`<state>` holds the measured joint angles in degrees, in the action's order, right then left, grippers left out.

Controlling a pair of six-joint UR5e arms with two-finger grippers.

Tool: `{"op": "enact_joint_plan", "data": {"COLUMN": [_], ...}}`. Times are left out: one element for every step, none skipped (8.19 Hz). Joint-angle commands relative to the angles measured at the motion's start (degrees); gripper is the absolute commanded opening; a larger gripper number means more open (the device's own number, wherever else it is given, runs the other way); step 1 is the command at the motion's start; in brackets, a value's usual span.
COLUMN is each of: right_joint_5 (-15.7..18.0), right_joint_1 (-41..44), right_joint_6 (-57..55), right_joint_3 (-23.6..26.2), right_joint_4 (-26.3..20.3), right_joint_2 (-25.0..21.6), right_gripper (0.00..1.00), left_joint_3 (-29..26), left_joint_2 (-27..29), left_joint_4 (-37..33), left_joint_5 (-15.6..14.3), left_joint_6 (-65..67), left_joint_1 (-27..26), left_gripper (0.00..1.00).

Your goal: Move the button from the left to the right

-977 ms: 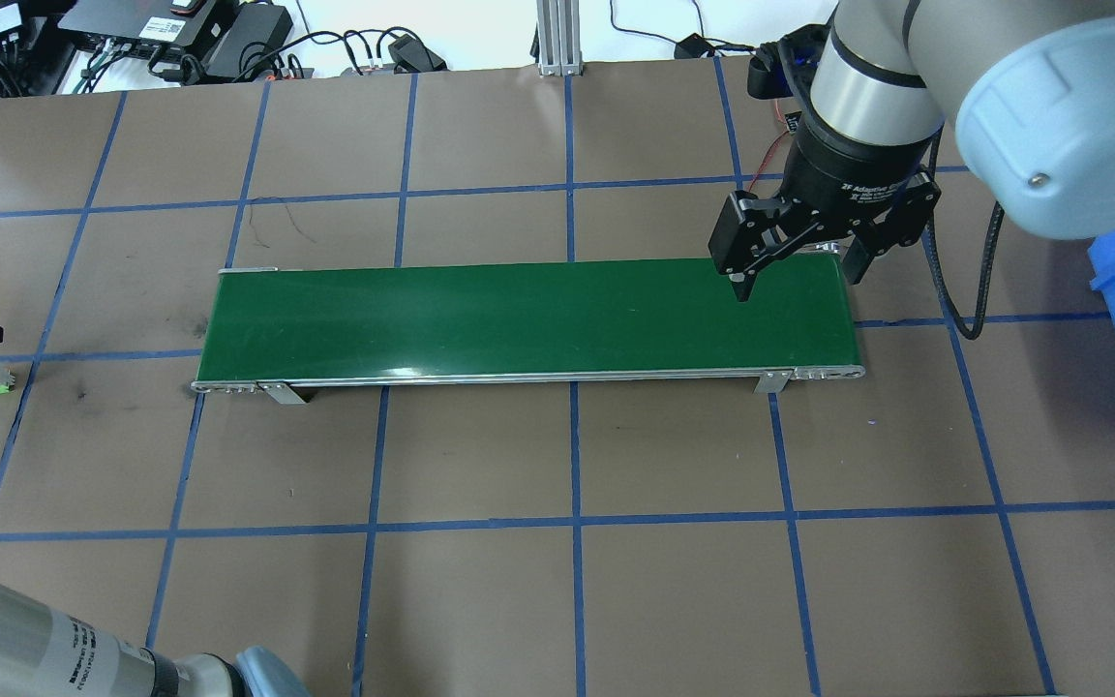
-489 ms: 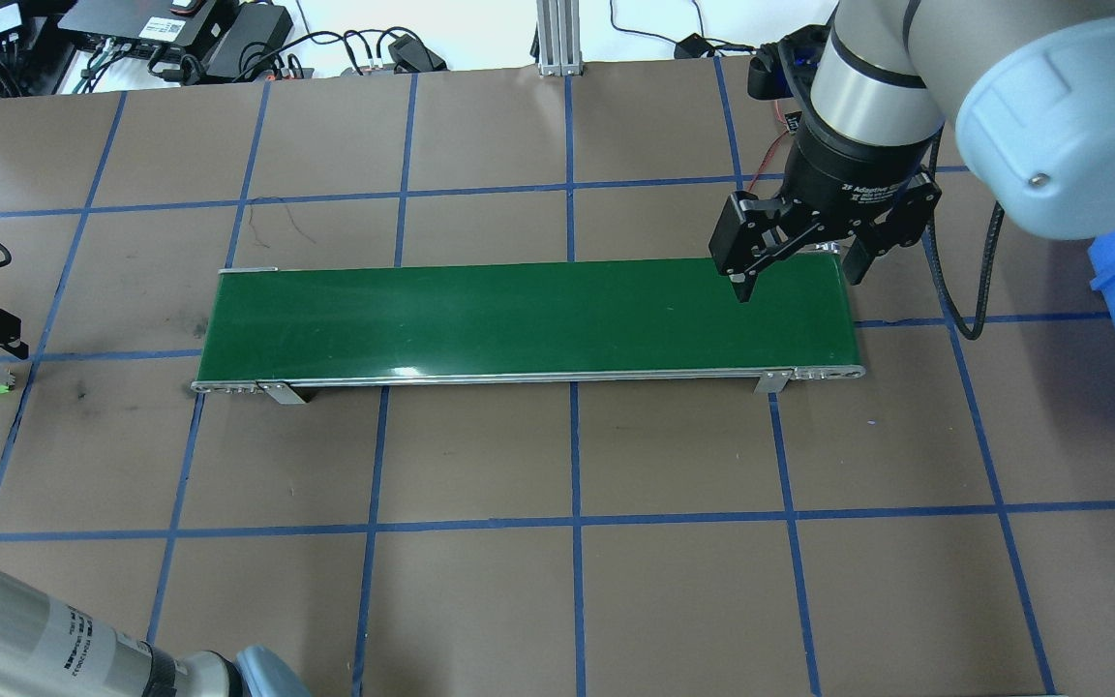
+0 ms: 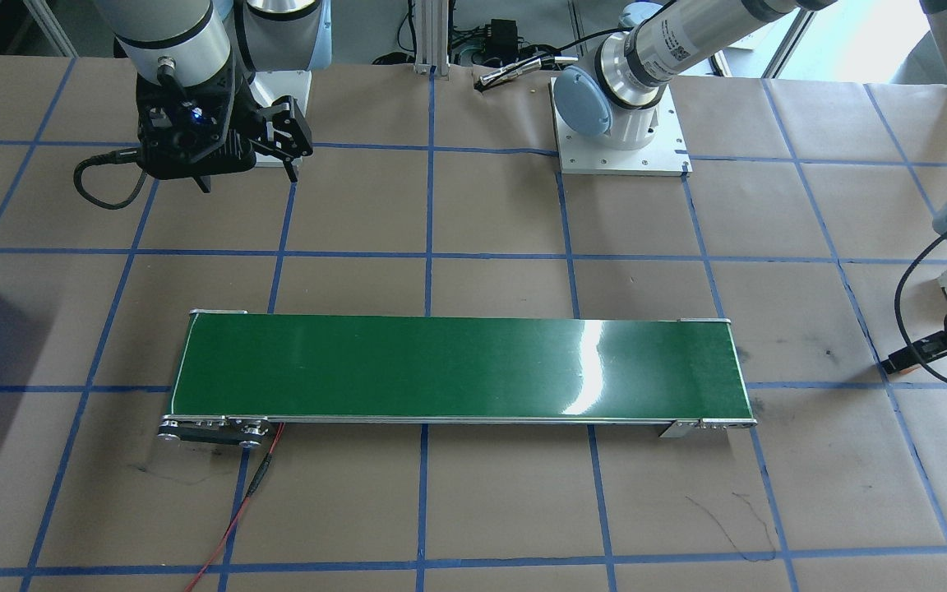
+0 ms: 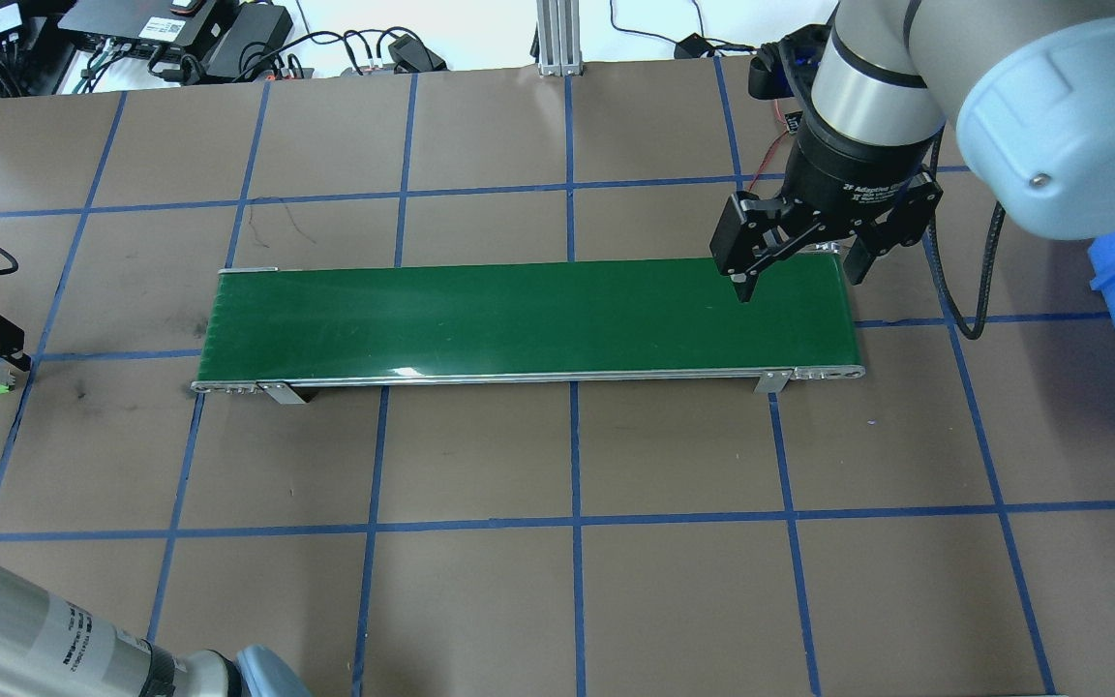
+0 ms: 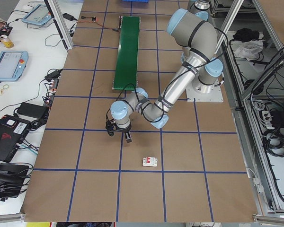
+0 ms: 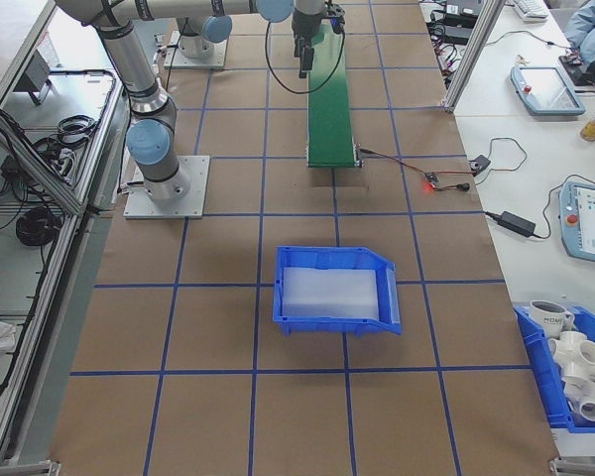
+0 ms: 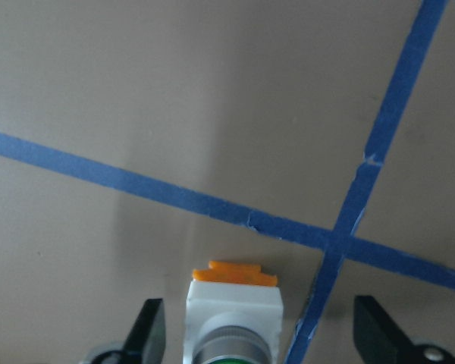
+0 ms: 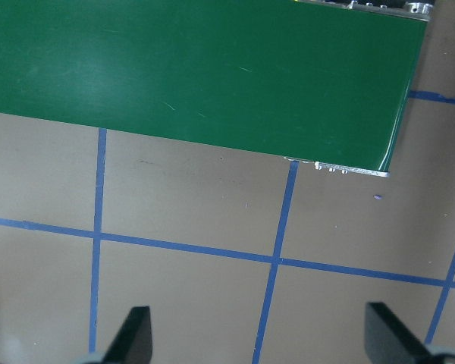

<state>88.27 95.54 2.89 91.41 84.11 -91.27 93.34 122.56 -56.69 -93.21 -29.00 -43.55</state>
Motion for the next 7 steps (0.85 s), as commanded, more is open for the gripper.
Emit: {"op": "enact_joint_plan", "data": {"right_joint_5": [0.1,0.2,0.0,-0.1,0.1,0.0,0.0], "right_joint_1": [0.0,0.0,0.0,0.0,0.0,0.0,0.0], "right_joint_6": [0.0,0.1,0.5,0.5,0.6,0.8,0.7], "right_joint_3": [0.1,0.0,0.0,0.0,0.0,0.0,0.0], "right_joint_4": [0.0,0.1,0.1,0.1,0.1,0.1,0.1], "right_joint_2": [0.0,0.0,0.0,0.0,0.0,0.0,0.0], "right_gripper": [1.00,1.00,1.00,1.00,1.00,1.00,1.00], "left_joint_3": [0.0,-0.1,-0.4,-0.5,-0.7,-0.6,-0.4], "left_joint_2": [0.1,0.0,-0.7,-2.6,-6.2,-10.2,-14.1], "left_joint_4": [0.0,-0.1,-0.3,-2.3,-8.9,-12.8,-13.7], "left_joint_5": [-0.4,-0.4,-0.3,-0.6,-0.5,-0.1,0.0], "left_joint_6": [-0.4,-0.4,-0.4,-1.0,-1.0,-1.0,-1.0], "left_joint_1": [0.1,0.2,0.2,0.2,0.0,-1.2,-4.3], "left_gripper": [0.00,0.00,0.00,0.00,0.00,0.00,0.00]}}
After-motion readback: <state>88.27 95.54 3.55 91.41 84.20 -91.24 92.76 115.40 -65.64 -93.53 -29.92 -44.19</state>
